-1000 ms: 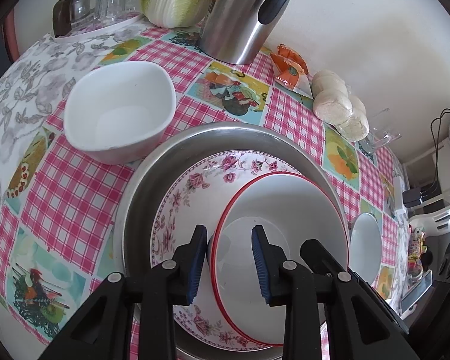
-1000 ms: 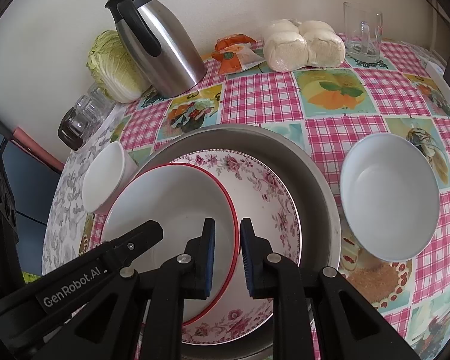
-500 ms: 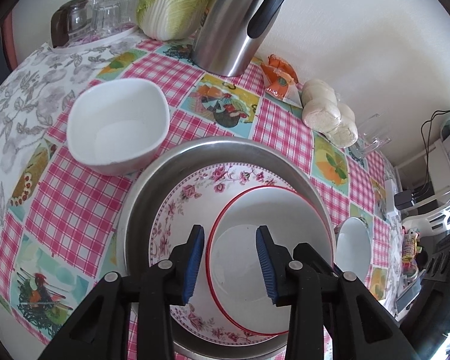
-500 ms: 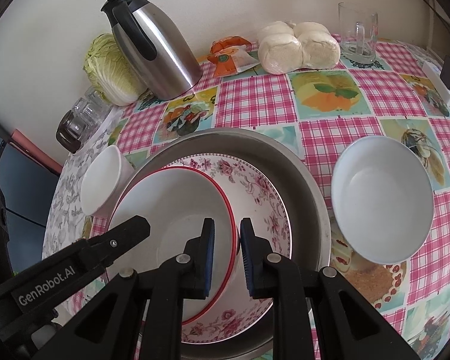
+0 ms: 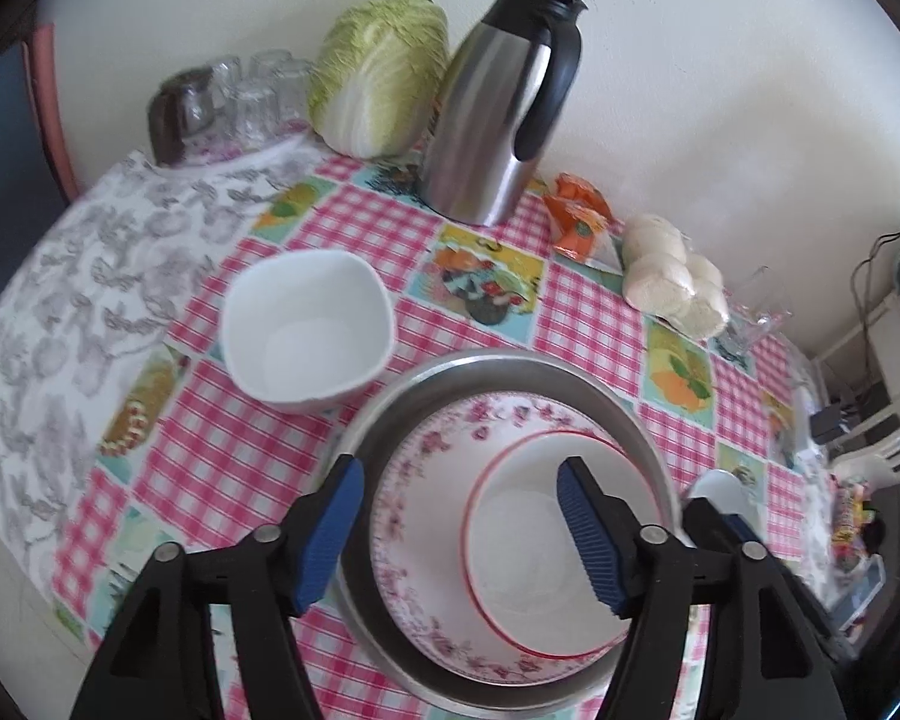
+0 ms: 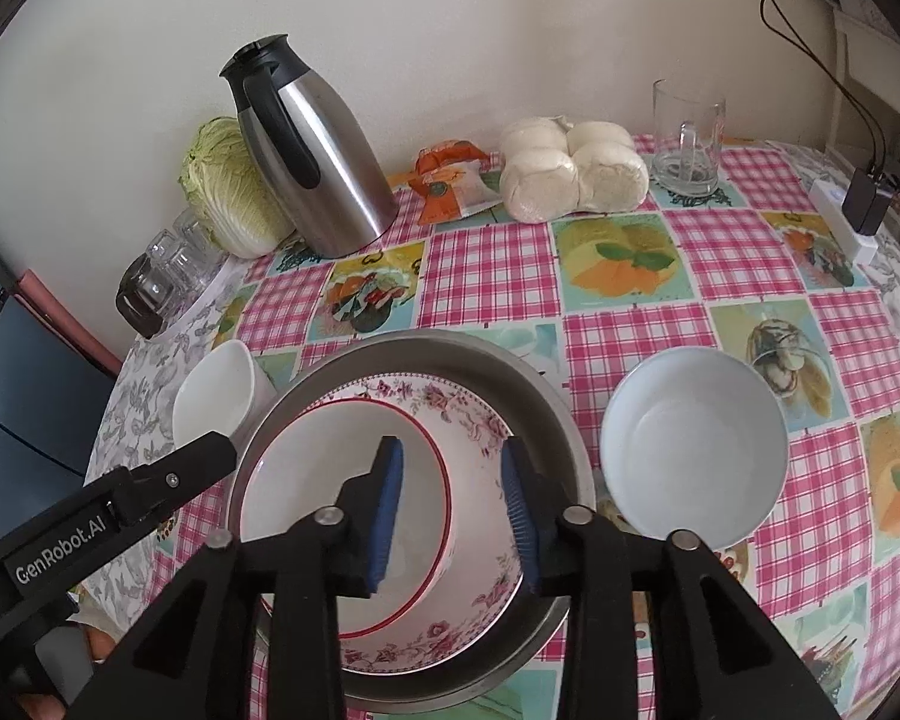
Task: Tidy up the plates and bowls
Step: 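Open both tools and lift them away from the bowl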
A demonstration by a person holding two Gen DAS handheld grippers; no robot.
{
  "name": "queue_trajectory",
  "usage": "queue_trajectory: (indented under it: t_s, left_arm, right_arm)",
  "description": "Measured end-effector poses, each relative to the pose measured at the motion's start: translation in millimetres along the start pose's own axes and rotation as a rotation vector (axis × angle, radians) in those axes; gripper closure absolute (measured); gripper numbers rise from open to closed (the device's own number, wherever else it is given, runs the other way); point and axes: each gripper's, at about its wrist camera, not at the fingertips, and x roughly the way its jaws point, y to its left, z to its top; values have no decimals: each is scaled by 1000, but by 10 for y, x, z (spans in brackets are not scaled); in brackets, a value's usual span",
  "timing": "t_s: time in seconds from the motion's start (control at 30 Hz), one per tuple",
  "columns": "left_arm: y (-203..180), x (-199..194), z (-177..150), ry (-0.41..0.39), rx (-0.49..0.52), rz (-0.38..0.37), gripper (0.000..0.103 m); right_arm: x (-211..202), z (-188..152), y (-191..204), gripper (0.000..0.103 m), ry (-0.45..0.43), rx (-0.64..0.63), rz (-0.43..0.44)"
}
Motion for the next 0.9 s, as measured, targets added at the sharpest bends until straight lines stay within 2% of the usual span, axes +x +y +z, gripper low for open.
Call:
queue_trajectory:
  t_s: [0.07,0.17,0.3,0.37,0.73,0.8,0.83,0.9]
  left_arm:
    - [2,-63,18,-27,15,50,28]
    - [33,-147,39,-59,20,82,18]
    - [51,-205,56,-81,26,104,14]
    - [57,-210,58,-86,29,116,5]
    - [87,-195,57,-107,43,174,0]
    - [105,-203,58,-120,43,189,0]
    - [115,-207,58,-127,43,199,0]
    - [135,-214,61,-139,45,218,0]
  right_arm:
    - [-50,18,-9,47,-18,0,-19]
    - [-107,42,-19,38,-42,-10,-43]
    - [-129,57,-26,32,-49,-22,-51]
    - [-127,59,-19,24,-49,-29,-55]
    - [-100,43,2,22,-65,-51,-79]
    - [-107,44,14,15,-73,-59,-81]
    - [-108,46,19,6,-76,-64,-84]
    - [-112,46,36,3,-86,-73,-88]
